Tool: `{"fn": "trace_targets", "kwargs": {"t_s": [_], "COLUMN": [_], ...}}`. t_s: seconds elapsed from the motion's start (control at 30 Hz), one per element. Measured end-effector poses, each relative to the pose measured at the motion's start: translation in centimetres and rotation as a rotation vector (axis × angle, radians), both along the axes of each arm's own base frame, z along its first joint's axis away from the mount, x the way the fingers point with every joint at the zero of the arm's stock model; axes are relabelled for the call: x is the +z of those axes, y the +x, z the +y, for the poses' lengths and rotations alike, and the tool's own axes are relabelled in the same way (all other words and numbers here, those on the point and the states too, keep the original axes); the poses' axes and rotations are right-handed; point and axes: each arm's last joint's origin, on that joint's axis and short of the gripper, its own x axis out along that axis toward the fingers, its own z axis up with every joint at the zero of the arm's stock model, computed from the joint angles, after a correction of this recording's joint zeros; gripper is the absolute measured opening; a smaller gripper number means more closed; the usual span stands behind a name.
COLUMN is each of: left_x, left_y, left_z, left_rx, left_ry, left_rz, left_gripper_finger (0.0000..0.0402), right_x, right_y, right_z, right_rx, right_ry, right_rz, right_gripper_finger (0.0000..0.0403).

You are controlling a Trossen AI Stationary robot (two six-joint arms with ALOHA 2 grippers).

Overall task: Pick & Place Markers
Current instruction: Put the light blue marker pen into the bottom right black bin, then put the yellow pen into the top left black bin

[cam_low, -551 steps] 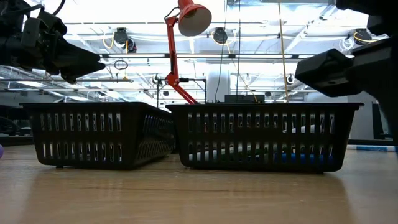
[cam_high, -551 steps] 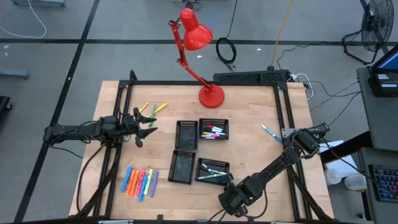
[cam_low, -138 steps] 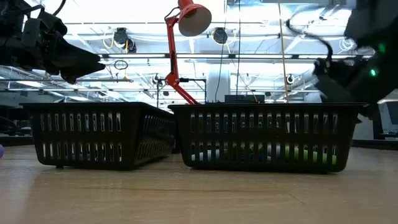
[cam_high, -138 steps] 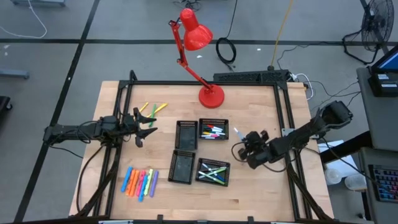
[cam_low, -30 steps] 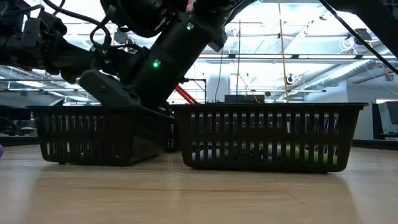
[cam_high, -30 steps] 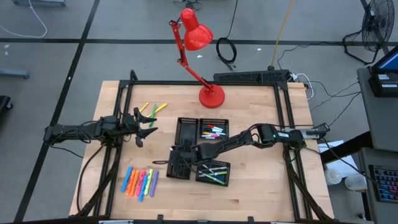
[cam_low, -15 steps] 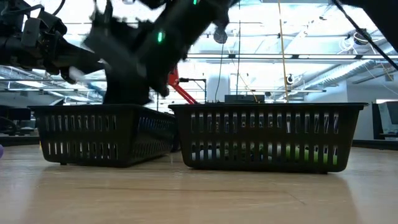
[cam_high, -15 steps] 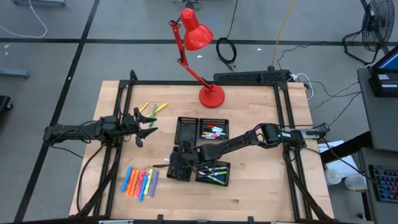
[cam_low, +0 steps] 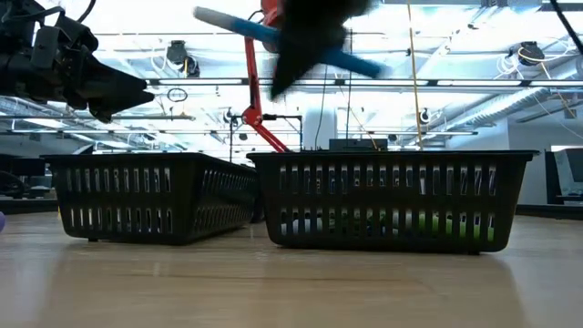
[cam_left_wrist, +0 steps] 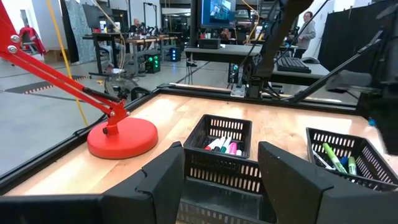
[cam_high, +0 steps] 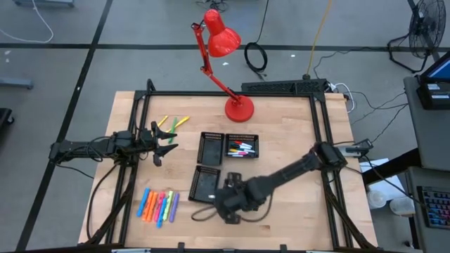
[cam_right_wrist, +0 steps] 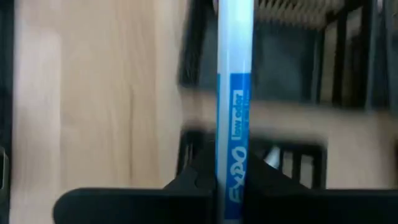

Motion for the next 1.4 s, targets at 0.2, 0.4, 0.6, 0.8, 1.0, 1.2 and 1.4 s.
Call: {"fn": "trace_targets", "kwargs": {"t_s": [0.2,0.4,0.6,0.8,1.0,1.2,1.4], "left_x": [0.0,0.0,0.0,0.0,0.0,0.0,0.0], "left_y": [0.0,0.0,0.0,0.0,0.0,0.0,0.0], "left_z": [0.0,0.0,0.0,0.0,0.0,0.0,0.0], "left_rx": [0.000,0.000,0.000,0.000,-0.001,-0.001,-0.001], "left_ry": [0.000,0.000,0.000,0.000,0.000,0.000,0.000], "left_rz": [0.001,0.000,0.000,-0.001,-0.001,0.000,-0.001], "left_gripper_finger": [0.0209,0.0209,0.0209,0.0209,0.0209,0.0209,0.0209], "right_x": [-1.6,-3.3,-3.7,-2.3,3.5,10.7,14.6], "right_y": [-2.6,-3.4,-3.3,-3.7,-5.9,-10.9,-15.9], "right_z": [1.5,0.7,0.2,-0.2,-0.8,-3.5,-5.0], "right_rx": [-0.043,-0.128,-0.147,-0.118,-0.074,0.015,-0.029], "right_ry": [-0.005,0.014,0.047,0.080,0.175,0.138,0.177], "right_rz": [0.099,0.158,0.183,0.181,0.094,-0.003,-0.186], "right_gripper_finger": [0.0014,0.0040,0.0068,0.0076,0.0077,0.0077,0.0077]}}
